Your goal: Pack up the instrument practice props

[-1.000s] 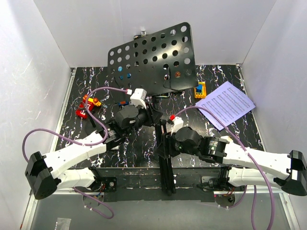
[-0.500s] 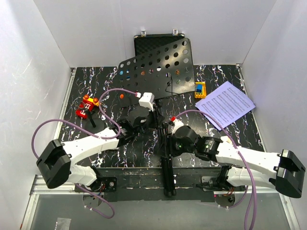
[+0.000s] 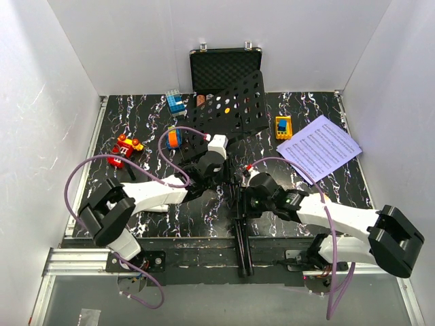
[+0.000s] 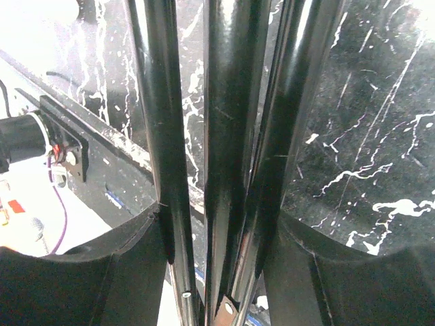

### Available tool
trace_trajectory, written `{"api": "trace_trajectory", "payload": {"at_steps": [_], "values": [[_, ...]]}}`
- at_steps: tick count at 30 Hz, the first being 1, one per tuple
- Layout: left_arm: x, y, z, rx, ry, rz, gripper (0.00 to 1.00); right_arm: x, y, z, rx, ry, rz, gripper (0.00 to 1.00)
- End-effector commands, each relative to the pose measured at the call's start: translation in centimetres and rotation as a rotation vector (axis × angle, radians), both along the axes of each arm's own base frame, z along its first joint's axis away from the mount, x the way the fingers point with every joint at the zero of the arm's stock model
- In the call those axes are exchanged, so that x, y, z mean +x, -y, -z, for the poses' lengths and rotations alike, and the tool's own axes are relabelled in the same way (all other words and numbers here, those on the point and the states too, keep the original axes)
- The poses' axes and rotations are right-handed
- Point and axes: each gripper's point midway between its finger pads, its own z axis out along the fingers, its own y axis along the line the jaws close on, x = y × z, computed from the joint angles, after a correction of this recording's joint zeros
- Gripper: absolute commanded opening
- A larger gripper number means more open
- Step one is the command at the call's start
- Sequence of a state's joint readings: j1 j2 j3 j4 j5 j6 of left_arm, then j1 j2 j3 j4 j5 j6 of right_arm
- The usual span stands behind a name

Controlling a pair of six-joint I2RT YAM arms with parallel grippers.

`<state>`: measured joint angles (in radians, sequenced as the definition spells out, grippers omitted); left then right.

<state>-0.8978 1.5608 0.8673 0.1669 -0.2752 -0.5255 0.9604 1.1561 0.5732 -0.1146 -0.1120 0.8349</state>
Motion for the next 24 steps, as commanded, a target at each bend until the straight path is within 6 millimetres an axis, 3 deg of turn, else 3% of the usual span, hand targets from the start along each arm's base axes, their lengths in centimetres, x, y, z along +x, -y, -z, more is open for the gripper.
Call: {"api": "trace_trajectory", "payload": {"at_steps": [1, 13, 21, 24], "values": [[2.3, -0.3, -0.7, 0.12, 0.156, 0.007, 0.0, 4.2, -5.3, -11.3, 0.409, 0.262, -0.03, 0.01], [3.9, 0.2, 2.6, 0.181, 0.117, 0.009, 0.0, 6.0, -4.7, -7.8, 0.372, 0.193, 0.004, 0.01], [3.1, -0.3, 4.5, 0.192, 0.057, 0.011, 0.0, 6.1, -4.1, -5.2, 0.304, 0.173, 0.013, 0.01], [2.9, -0.6, 4.6, 0.193, 0.054, 0.014, 0.08, 6.1, -4.0, -4.6, 0.293, 0.165, 0.012, 0.01]]}}
